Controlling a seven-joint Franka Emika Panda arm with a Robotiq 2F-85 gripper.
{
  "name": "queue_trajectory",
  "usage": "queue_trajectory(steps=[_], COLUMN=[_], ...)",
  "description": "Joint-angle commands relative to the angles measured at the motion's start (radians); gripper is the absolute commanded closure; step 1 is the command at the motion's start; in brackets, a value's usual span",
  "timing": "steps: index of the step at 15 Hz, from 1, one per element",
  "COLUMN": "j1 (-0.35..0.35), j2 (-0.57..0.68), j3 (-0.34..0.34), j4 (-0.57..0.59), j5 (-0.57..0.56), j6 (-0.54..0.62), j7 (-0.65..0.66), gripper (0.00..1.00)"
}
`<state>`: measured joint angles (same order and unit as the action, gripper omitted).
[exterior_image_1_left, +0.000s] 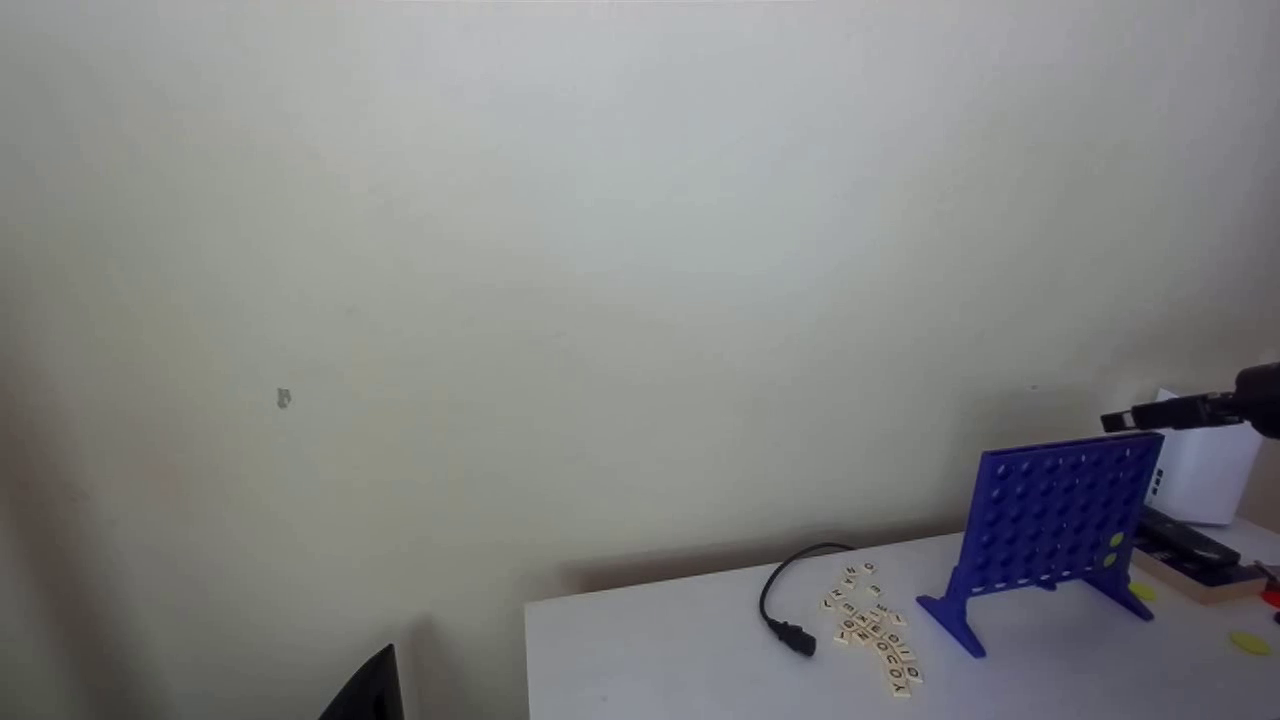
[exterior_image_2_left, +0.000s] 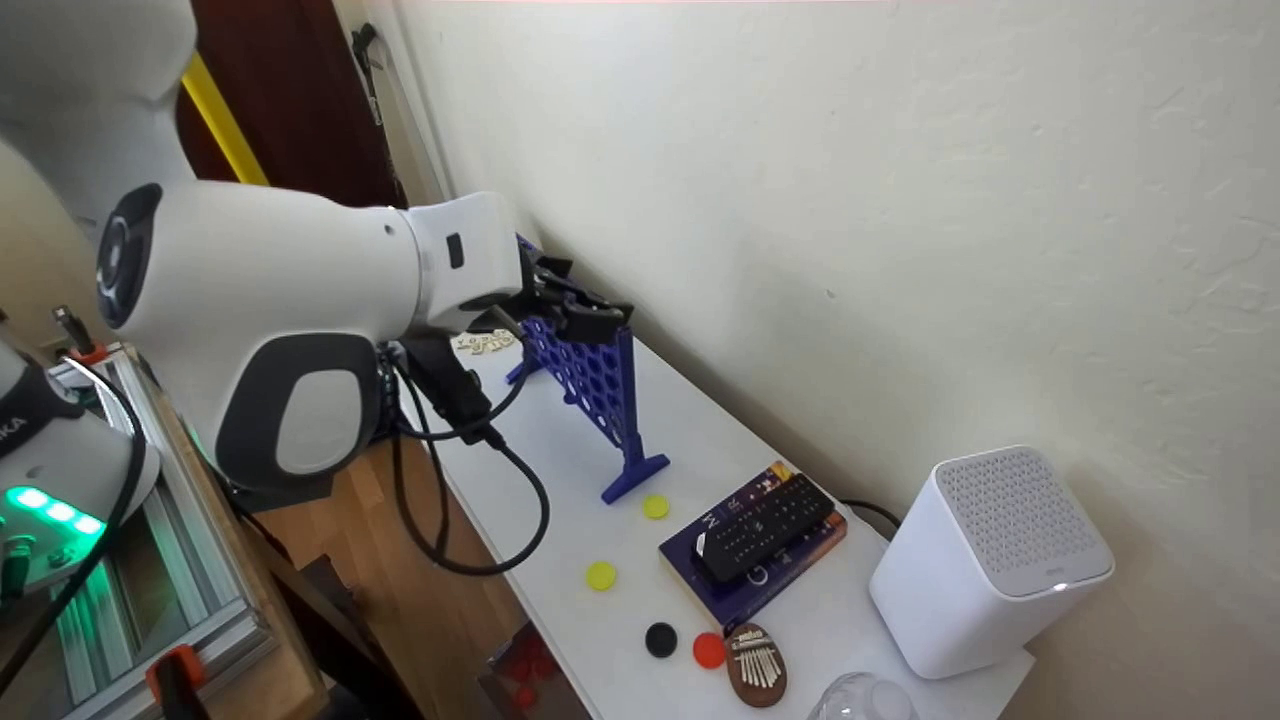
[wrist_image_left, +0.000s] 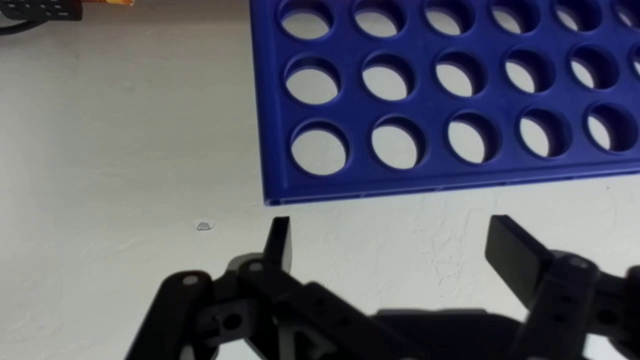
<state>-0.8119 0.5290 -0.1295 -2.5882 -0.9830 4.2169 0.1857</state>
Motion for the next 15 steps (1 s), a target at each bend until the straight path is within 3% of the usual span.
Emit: queue_trajectory(steps=[1,4,9,15], j1=[-0.118,-0.173,-0.086,-0.033], j2=[-0.041,-0.051,-0.118,-0.235], j3=[0.100,0.146,0.022,-0.069], j4=[-0.031,-0.041,-0.090,-0.135], j5=[-0.015,-0.024,-0.074,-0.143], j6=[0.001,0.002,-0.033,-0.080], j7=[-0.012,-0.008,0.054,0.115], gripper=[0.00,0.00,0.00,0.00])
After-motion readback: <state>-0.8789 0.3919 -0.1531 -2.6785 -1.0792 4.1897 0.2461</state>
